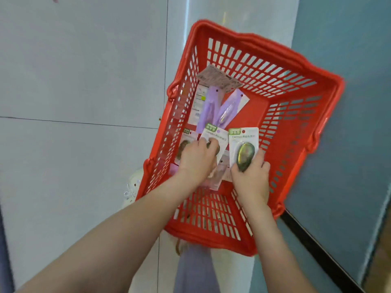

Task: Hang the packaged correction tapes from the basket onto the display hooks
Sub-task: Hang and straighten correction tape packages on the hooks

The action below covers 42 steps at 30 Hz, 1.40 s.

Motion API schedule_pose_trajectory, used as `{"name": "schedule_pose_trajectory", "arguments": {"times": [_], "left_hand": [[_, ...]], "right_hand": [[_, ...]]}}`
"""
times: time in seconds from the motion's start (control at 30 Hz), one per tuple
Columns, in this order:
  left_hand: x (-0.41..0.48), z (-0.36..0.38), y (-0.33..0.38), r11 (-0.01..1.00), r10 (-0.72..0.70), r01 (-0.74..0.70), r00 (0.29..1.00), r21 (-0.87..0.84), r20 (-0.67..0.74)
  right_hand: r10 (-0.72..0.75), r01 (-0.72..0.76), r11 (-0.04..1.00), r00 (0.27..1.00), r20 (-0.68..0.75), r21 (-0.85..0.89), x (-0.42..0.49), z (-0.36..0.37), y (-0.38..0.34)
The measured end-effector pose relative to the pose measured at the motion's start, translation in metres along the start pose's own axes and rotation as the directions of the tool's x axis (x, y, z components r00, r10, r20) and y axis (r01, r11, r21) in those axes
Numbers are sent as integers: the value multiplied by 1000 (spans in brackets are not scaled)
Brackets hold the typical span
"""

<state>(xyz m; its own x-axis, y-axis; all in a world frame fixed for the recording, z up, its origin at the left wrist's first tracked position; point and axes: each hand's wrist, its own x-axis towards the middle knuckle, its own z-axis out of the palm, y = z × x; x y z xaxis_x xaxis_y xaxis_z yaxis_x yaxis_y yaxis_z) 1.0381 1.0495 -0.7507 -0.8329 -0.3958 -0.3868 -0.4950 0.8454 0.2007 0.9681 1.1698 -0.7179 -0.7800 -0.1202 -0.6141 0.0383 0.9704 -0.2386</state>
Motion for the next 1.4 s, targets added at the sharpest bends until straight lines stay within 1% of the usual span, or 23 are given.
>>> {"name": "schedule_pose_trajectory", "arguments": {"times": [0.07,0.13,0.2,0.27,0.33,0.4,0.47,0.5,0.53,0.6,0.7,0.77,0.83,0.9,1.0,1.07,1.13,1.17,1.3,1.4], "left_hand": [[-9,-59,9,992,17,-24,998,-123,-52],[-23,-127,20,973,8,-22,998,-229,-64],[-39,-200,23,955,19,-29,999,-294,-38],[-51,-266,21,935,64,-77,997,-346,-50],[-63,-333,22,889,159,-170,985,-426,-62],[-80,-401,27,843,321,-307,946,-442,-46],[-103,-466,35,791,445,-453,887,-410,-120],[-116,-497,41,763,487,-503,860,-406,-151],[-128,-526,49,729,530,-558,827,-397,-188],[-156,-581,72,656,607,-644,760,-394,-231],[-200,-649,113,527,696,-720,671,-452,-258],[-229,-684,140,440,756,-786,585,-434,-293],[-260,-710,165,349,792,-858,485,-377,-371],[-299,-733,189,255,813,-907,389,-336,-433],[-363,-751,219,164,844,-947,280,-275,-458],[-409,-756,239,72,855,-971,177,-227,-487],[-458,-757,258,-1,841,-981,104,-194,-532],[-484,-757,268,-43,834,-981,70,-191,-547],[-581,-763,309,-175,794,-979,-79,-102,-602],[-639,-772,338,-248,733,-968,-164,-35,-660]], "right_hand": [[52,-47,995,997,-61,82,-30,-45,-22],[74,-45,973,990,-119,226,-63,-94,-45],[123,-69,932,984,-131,356,-100,-144,-68],[158,-88,910,977,-143,405,-138,-189,-89],[138,-42,897,972,-188,441,-176,-236,-109],[118,24,869,960,-256,493,-217,-283,-129],[87,107,834,943,-321,542,-262,-328,-144],[57,169,821,926,-373,545,-287,-348,-151],[24,239,813,897,-441,530,-312,-370,-156],[-47,364,819,812,-581,443,-358,-409,-163],[-101,421,848,724,-682,322,-426,-466,-159],[-109,439,855,672,-732,276,-468,-497,-148],[-66,416,871,626,-777,262,-513,-523,-132],[-25,381,895,564,-825,233,-563,-542,-112],[33,311,927,487,-873,209,-641,-556,-76],[58,257,947,449,-892,192,-696,-559,-48],[105,205,956,424,-900,208,-751,-556,-18],[133,183,958,400,-907,221,-780,-554,-4],[188,112,968,273,-944,225,-891,-549,43],[218,62,971,165,-962,230,-960,-559,73]]}}
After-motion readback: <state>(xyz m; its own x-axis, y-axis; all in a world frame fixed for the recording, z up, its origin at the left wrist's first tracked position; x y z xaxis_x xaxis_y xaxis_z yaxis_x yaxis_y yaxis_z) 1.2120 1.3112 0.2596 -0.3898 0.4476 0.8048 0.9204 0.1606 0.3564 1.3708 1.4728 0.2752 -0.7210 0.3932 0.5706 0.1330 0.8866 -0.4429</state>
